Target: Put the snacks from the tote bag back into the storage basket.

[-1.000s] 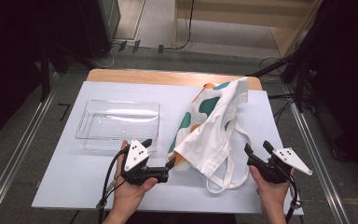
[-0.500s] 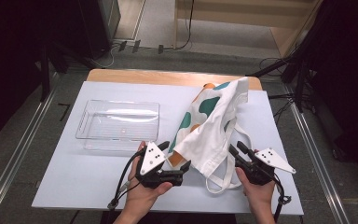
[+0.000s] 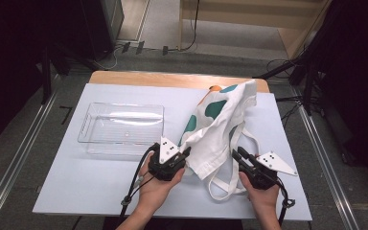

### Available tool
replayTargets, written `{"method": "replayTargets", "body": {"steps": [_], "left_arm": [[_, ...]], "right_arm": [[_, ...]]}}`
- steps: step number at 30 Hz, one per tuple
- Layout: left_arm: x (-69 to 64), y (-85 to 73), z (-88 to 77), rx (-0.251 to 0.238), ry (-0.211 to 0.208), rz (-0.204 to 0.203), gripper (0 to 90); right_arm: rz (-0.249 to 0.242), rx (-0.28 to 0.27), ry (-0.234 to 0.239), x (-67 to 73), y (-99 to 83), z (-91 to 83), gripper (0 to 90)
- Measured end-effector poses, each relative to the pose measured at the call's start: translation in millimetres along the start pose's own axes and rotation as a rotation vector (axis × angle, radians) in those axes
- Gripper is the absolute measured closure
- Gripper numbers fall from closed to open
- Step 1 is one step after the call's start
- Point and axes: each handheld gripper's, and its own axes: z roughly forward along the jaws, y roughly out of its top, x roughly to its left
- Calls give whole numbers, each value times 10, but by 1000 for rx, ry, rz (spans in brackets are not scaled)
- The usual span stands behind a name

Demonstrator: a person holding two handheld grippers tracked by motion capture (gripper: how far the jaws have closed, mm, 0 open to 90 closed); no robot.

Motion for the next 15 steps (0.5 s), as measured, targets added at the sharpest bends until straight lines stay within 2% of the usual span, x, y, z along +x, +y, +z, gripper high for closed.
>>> {"method": "replayTargets", "body": {"steps": [2, 3, 4, 7, 8, 9, 10, 14, 15], "left_arm": [[24, -5, -2, 4, 5, -1, 837], [49, -12, -4, 11, 11, -4, 841], [92, -25, -2, 21, 21, -14, 843], [105, -35, 3, 24, 25, -14, 843], [112, -39, 7, 33, 31, -11, 842], [112, -39, 7, 33, 31, -11, 843], [119, -43, 14, 35, 38, -7, 842], [145, -44, 11, 41, 39, -14, 842], [153, -47, 8, 44, 42, -17, 842]], "right_arm": [[11, 1, -19, -32, 1, -1, 710], [15, 2, -39, -61, 3, 5, 694], [14, 16, -79, -126, 13, 43, 644], [17, 41, -101, -183, 31, 106, 601], [26, 63, -120, -255, 55, 199, 531], [26, 63, -120, -255, 55, 199, 531], [44, 69, -125, -337, 74, 301, 488], [48, 88, -173, -456, 83, 474, 447], [78, 128, -187, -563, 87, 608, 436]]}}
